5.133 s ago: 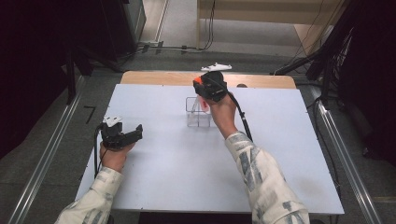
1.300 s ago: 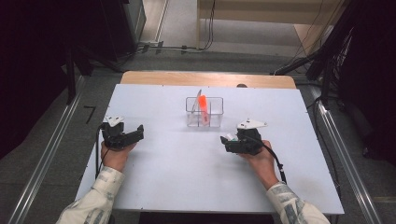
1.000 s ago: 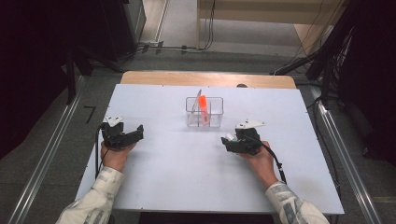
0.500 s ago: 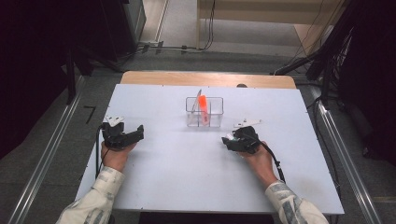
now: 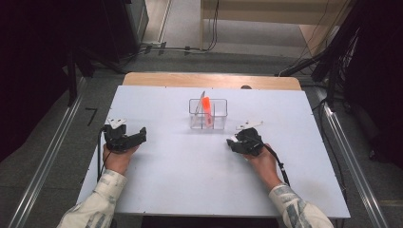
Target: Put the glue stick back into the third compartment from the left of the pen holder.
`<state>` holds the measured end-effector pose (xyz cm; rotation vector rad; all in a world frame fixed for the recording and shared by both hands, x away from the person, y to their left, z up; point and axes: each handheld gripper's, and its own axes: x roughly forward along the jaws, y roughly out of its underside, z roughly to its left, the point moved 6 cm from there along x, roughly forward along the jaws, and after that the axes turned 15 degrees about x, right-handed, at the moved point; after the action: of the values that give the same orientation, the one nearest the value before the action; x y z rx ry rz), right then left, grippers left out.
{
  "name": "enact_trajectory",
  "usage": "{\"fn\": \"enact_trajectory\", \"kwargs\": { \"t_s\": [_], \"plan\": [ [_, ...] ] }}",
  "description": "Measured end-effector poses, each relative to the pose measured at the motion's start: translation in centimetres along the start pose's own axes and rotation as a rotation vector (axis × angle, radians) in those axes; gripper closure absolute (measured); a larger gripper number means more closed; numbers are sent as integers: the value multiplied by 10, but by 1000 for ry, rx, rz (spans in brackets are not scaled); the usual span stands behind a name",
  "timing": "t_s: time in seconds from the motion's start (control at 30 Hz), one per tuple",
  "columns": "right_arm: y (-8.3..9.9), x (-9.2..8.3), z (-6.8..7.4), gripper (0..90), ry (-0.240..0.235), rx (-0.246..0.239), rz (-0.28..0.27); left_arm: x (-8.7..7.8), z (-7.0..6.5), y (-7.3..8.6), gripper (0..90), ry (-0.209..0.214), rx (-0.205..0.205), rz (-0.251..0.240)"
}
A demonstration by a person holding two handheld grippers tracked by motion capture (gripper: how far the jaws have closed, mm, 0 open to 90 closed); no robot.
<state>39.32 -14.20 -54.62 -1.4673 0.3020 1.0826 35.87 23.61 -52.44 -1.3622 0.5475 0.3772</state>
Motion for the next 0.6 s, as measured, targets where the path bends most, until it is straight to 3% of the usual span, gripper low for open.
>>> {"fn": "enact_trajectory", "kwargs": {
  "t_s": [0.37,0.6],
  "plan": [
    [1,0,4,619,29,-32,-9,0,0,0,130,2,0,-2],
    [1,0,2,626,12,-2,-3,0,0,0,130,2,-2,-1]
  ]
}}
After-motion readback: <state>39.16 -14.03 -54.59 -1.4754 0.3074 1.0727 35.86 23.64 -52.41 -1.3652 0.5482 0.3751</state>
